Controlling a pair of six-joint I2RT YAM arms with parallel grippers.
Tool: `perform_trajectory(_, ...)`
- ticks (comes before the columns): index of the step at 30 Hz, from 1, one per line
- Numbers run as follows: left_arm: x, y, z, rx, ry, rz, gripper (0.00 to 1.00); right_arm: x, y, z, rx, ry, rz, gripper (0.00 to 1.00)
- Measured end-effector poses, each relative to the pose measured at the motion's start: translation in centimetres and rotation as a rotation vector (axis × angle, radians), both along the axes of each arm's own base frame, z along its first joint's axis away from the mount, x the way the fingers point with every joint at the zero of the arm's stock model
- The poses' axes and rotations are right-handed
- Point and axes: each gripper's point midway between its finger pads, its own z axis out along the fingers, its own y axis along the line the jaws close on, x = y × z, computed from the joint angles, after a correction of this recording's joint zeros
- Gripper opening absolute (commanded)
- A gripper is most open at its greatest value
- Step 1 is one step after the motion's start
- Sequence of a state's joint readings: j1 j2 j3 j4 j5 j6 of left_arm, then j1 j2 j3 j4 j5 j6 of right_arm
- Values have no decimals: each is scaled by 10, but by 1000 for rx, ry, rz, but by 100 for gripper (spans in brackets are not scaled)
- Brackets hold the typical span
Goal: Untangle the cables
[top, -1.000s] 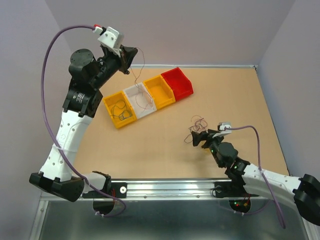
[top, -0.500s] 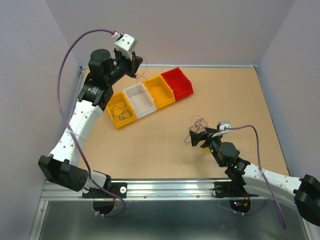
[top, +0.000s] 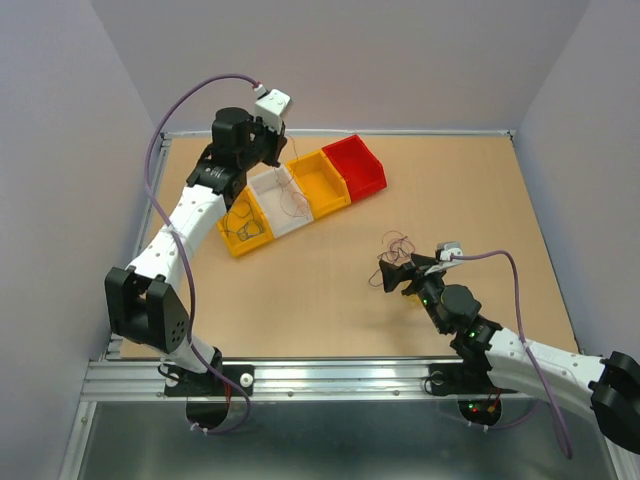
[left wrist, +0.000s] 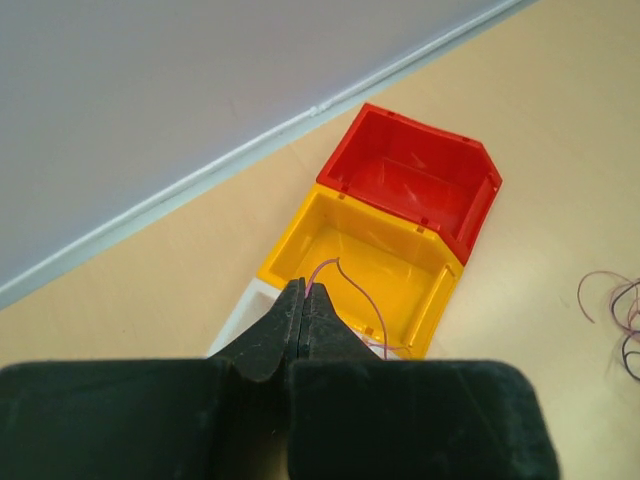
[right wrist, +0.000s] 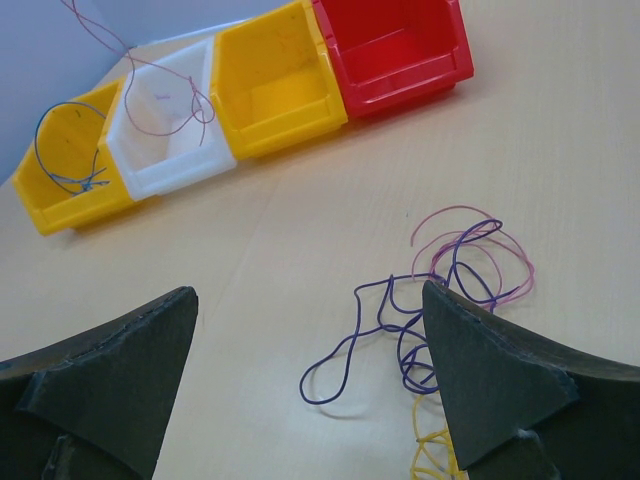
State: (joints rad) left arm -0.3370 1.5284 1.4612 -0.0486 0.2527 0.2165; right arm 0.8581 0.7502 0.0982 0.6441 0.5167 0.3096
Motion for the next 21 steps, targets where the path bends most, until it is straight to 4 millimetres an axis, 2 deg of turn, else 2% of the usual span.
perform_trajectory(7,6,16,-28,35,20,44,0,0,0,0,0,0,-1,98)
perform_trajectory(10,11,26,-26,38,11,66,0,0,0,0,0,0,-2,98)
perform_trajectory(15,24,55,-20,48,-27,125,0,0,0,0,-1,1,-3,98)
perform_trajectory(19,31,56,-24,62,-40,112,0,0,0,-3,-9,8,-3,98)
perform_trajectory(21,36,52,-36,72,-23,96,0,1,0,-5,-14,12,-2,98)
